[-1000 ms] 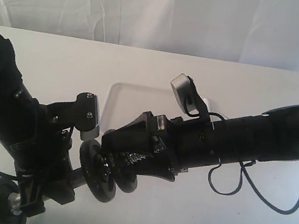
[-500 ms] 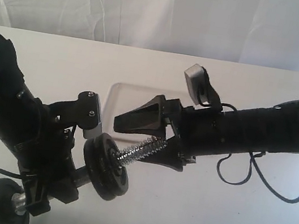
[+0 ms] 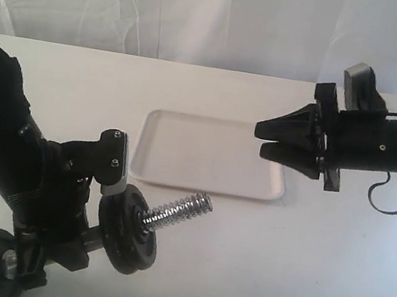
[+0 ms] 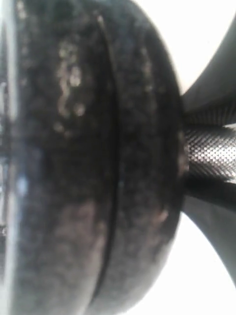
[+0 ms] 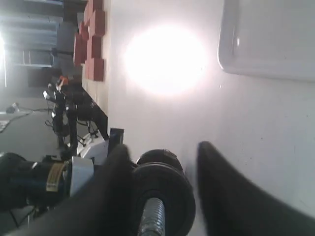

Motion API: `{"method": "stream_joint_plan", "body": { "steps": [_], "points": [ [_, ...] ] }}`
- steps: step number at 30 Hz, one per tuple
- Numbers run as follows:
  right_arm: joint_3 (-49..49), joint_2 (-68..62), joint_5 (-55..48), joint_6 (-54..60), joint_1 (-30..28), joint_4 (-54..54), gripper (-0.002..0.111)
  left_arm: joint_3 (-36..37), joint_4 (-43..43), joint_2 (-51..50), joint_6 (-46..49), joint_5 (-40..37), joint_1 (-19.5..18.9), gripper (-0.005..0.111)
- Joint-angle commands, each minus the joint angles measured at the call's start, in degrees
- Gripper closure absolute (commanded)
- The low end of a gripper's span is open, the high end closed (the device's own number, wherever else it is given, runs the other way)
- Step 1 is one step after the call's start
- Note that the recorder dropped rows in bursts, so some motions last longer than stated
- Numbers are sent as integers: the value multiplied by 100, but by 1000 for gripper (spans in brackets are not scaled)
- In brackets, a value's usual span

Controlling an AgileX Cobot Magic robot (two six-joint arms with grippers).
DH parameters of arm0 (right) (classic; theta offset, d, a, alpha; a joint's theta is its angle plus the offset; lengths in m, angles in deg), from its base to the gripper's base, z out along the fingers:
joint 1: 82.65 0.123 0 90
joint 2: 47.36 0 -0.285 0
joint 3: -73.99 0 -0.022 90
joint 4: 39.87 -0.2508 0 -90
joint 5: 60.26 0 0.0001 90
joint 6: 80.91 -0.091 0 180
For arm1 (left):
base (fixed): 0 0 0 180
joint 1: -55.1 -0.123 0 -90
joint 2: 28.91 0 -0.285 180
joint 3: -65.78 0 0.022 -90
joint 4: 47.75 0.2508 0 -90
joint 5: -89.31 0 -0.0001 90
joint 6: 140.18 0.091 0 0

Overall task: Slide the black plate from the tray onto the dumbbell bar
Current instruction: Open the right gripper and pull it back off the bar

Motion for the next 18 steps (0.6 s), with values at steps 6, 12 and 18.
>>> {"method": "stream_joint_plan", "body": {
  "steps": [6,12,18],
  "points": [
    [152,1095,-87,322,-46,-101,108,64,-605,212,841,190,-1,107],
    [140,1650,-87,487,710,136,108,64,-661,-126,1184,175,-1,107],
    [140,1651,-87,487,1159,178,108,64,-687,-220,1268,175,-1,107]
  ]
}}
